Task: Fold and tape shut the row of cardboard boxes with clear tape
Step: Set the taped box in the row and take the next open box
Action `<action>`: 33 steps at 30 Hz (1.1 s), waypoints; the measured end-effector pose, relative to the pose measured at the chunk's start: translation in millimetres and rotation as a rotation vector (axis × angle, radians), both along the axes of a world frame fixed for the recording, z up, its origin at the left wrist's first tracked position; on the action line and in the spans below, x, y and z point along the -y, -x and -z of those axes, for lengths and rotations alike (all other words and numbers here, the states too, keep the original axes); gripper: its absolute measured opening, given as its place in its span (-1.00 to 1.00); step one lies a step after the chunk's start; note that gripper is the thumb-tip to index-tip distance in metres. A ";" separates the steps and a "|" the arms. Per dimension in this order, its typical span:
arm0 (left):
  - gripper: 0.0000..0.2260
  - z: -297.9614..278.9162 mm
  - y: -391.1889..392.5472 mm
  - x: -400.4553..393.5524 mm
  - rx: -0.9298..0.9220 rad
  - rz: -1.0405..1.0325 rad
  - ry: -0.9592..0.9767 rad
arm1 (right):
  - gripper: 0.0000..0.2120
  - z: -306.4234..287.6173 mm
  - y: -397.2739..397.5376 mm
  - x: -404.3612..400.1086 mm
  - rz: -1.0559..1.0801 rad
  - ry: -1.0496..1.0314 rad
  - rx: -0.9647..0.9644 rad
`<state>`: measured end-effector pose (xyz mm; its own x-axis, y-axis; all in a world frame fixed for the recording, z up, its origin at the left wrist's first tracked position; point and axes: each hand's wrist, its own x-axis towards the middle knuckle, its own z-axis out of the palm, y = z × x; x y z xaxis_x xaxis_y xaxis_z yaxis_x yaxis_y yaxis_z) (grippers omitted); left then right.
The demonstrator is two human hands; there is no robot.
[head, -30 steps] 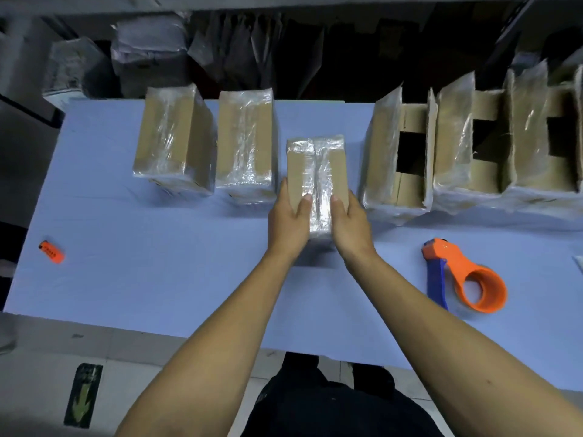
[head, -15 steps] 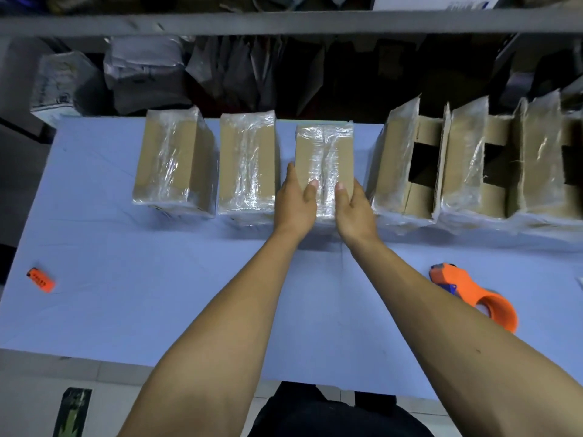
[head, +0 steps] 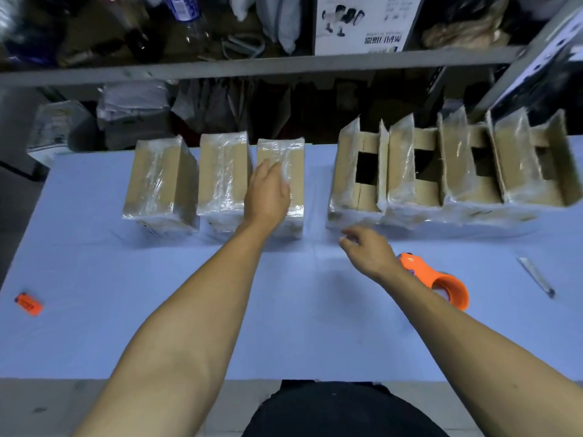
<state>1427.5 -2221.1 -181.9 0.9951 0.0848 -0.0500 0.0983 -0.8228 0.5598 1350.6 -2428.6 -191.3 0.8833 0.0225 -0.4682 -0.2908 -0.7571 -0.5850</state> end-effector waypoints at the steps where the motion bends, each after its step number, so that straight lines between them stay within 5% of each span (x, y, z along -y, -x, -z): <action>1: -0.57 -4.0 2.3 12.1 0.021 0.058 0.000 | -0.63 -1.8 3.0 8.2 0.005 0.008 -0.001; 7: -0.26 -8.6 15.7 84.3 -0.163 0.440 -0.029 | -0.65 -9.4 16.8 49.2 0.051 0.006 0.028; 11: -0.47 -8.8 23.4 105.5 -0.128 0.337 -0.068 | -0.66 -10.3 17.9 68.7 0.072 0.010 0.061; 20: -0.45 -7.3 106.9 96.1 -0.054 0.326 -0.077 | -0.57 -9.7 22.4 68.1 0.274 -0.187 0.104; 24: -0.52 1.4 116.3 86.9 -0.069 0.289 0.154 | -0.57 -1.5 28.8 53.8 0.312 -0.313 0.087; 28: -0.70 13.1 98.9 94.8 -0.160 -0.168 0.638 | -0.64 5.2 21.7 47.6 0.293 -0.308 0.110; 33: -0.54 33.9 108.7 122.9 -0.361 -0.466 1.044 | -0.62 17.6 17.2 38.3 0.212 -0.213 0.164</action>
